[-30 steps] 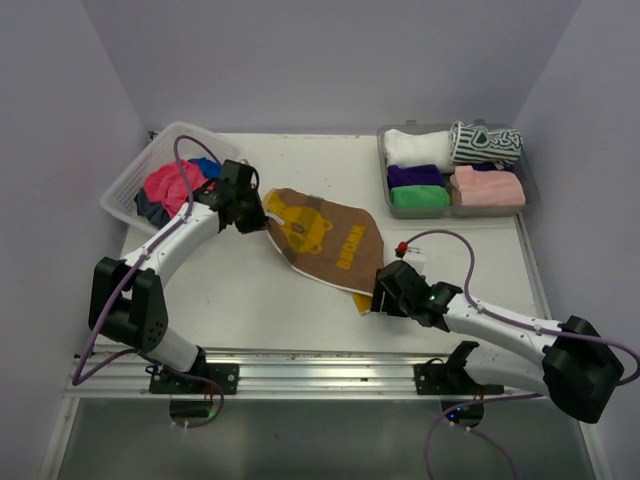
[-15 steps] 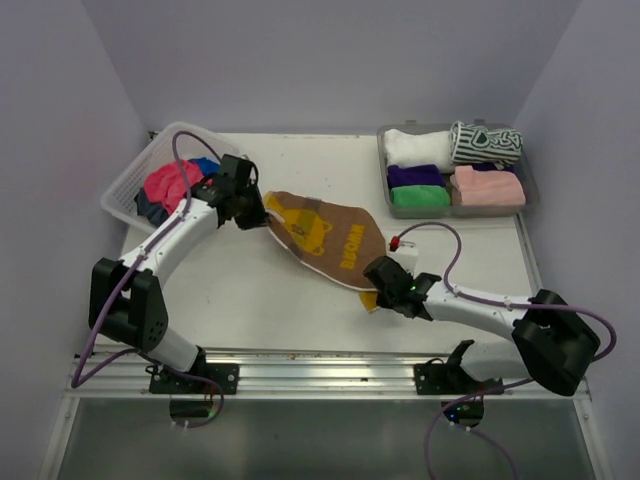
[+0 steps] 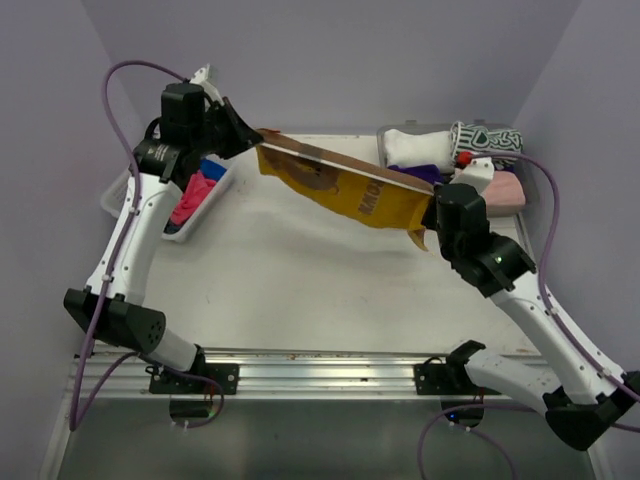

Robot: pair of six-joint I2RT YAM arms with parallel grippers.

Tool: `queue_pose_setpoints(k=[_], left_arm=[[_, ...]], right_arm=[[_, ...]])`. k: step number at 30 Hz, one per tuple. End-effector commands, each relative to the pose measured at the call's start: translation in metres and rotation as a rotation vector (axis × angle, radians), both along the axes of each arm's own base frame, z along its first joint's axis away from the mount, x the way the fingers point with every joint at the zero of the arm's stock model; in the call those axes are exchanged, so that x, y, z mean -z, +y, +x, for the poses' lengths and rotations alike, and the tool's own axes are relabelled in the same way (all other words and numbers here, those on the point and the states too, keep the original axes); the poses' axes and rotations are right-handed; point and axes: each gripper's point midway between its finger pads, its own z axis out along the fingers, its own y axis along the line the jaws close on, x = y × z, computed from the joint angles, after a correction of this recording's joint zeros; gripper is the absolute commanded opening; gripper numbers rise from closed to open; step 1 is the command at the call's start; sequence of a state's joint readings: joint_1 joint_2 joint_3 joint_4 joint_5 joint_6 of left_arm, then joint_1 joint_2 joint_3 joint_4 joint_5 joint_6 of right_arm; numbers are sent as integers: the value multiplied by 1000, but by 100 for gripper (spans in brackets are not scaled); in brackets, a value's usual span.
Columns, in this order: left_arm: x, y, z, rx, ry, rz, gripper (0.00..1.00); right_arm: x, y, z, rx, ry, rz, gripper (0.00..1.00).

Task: Roll the towels
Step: Flatten the towel

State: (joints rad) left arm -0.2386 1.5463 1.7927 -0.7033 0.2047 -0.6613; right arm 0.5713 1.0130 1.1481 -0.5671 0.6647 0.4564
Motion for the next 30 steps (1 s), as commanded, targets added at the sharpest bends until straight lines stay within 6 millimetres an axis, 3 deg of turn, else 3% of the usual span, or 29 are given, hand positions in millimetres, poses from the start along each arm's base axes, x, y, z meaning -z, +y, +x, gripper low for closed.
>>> queue_pose_setpoints(k=[1,2,3,4,5,6,7,8,9,10,11,15,18,25,30], left_arm=[[15,4,-29,45,21,6,0],[24,5,-33,45,27,8,0],[40,8,-38,40,54,20,0],[75,13,-53,34,124,38,0],[91,16,-58,31,140,41,0],[111,18,-65,32,173,51,0],[151,24,-82,26,257,77,0],[170,29,-91,16,302,94,0],[188,34,-99,10,342,113,0],[211,41,-113,2,401,134,0],[220,48,-117,-16,421,147,0],[236,69,-124,-93,459,198,0],[237,72,-123,-112,466,206,0],[238,74,-122,-119,473,215,0],[236,71,-123,-107,468,202,0]], right_arm=[[38,-15,-28,-37,126,-92,0],[45,-14,-37,-42,131,-44,0],[80,-12,-51,-68,222,-43,7],[96,-12,-60,-70,260,-21,14],[108,-9,-70,-63,281,48,19],[141,-12,-86,-62,363,50,30],[155,-5,-97,-88,407,99,36],[159,-4,-104,-74,403,156,46],[176,-11,-117,-54,449,153,50],[179,-14,-122,-41,457,162,53],[178,-12,-124,-43,447,193,56],[164,-8,-121,-19,437,239,58],[167,6,-111,-28,466,260,58],[205,50,-94,-31,572,418,61],[234,52,-100,83,575,558,59]])
